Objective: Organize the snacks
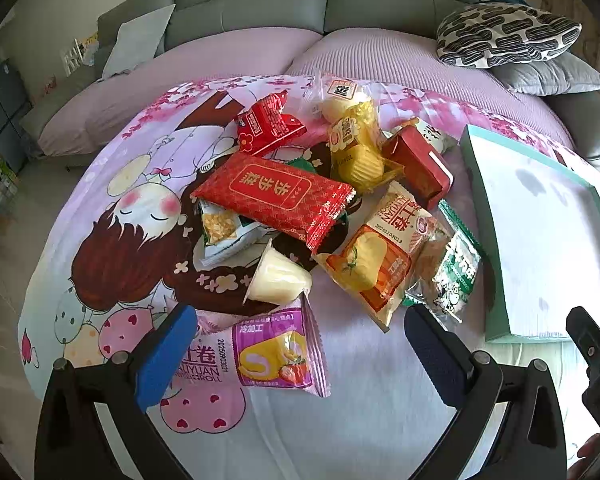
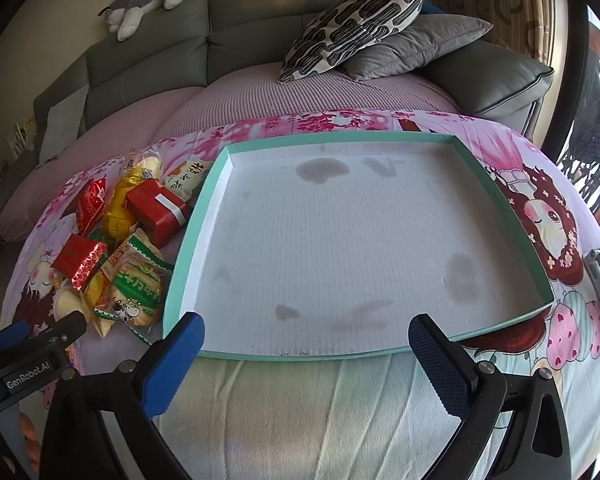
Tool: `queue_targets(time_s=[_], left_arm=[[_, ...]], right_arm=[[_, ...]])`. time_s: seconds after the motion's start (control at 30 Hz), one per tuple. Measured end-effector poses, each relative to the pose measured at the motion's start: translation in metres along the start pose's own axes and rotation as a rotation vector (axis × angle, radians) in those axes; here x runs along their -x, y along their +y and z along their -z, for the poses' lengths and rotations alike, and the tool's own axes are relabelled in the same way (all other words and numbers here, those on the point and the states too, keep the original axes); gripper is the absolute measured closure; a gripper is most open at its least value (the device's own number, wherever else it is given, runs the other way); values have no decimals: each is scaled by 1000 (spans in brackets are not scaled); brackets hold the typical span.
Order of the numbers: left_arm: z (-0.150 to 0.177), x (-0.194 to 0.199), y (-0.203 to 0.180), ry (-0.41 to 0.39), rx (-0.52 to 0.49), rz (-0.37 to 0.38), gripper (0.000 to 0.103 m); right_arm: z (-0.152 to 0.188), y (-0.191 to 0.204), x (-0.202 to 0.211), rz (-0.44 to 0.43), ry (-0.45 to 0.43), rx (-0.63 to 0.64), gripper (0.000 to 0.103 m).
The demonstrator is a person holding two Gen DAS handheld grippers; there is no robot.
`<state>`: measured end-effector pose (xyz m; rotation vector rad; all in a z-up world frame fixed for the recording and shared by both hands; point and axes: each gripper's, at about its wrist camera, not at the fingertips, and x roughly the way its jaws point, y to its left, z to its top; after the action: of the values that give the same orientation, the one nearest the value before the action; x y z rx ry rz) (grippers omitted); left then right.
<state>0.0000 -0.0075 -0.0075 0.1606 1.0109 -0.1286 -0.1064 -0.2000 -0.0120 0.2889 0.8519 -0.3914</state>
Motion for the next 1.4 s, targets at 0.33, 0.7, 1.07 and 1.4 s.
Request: queue_targets(time_s=[0.33,0.7,1.07,1.4], left_arm=[[0,2,1,-25,-3,7,0],[0,3,1,-33,-6,11,0],[-2,8,5,-79,16,38,0],[-7,13,18,-104,81,119,0]], right_arm=[[0,1,0,3,-5,4,0],[0,3,1,-5,-19,5,0],[0,4,2,-54,-25,-3,0],[-1,15,1,-101,-26,34,0]])
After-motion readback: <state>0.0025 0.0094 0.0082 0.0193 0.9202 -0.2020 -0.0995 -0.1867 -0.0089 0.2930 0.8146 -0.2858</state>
